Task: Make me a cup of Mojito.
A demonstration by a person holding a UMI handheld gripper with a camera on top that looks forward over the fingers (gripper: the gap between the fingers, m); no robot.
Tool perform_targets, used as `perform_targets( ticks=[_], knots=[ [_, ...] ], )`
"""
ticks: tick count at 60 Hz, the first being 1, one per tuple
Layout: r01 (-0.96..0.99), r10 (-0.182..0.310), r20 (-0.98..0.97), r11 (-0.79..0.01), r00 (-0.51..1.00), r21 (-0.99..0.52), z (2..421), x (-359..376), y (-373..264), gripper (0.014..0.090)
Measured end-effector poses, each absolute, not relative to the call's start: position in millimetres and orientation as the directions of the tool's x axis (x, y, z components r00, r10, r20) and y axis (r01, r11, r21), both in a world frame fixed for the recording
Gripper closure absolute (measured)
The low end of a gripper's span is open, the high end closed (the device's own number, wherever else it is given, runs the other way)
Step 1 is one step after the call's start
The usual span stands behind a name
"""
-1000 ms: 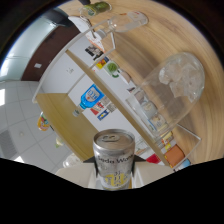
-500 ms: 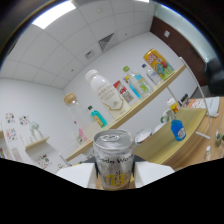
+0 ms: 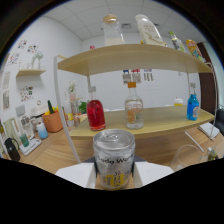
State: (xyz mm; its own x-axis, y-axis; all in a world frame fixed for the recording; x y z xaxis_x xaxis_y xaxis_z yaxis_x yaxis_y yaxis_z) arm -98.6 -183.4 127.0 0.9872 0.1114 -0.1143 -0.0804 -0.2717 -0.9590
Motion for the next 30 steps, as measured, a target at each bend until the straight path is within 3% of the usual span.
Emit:
perform_targets(
  ticks=[14,30],
  knots=[
    [-0.045,0.12,-0.088,-0.321,0.989,-0.946,89.3,-106.6,-182.6,0.0526],
    [-0.028,0.121,-0.07,-0.315,0.99,-0.949,81.8,-109.9,-180.3,0.0521]
  ],
)
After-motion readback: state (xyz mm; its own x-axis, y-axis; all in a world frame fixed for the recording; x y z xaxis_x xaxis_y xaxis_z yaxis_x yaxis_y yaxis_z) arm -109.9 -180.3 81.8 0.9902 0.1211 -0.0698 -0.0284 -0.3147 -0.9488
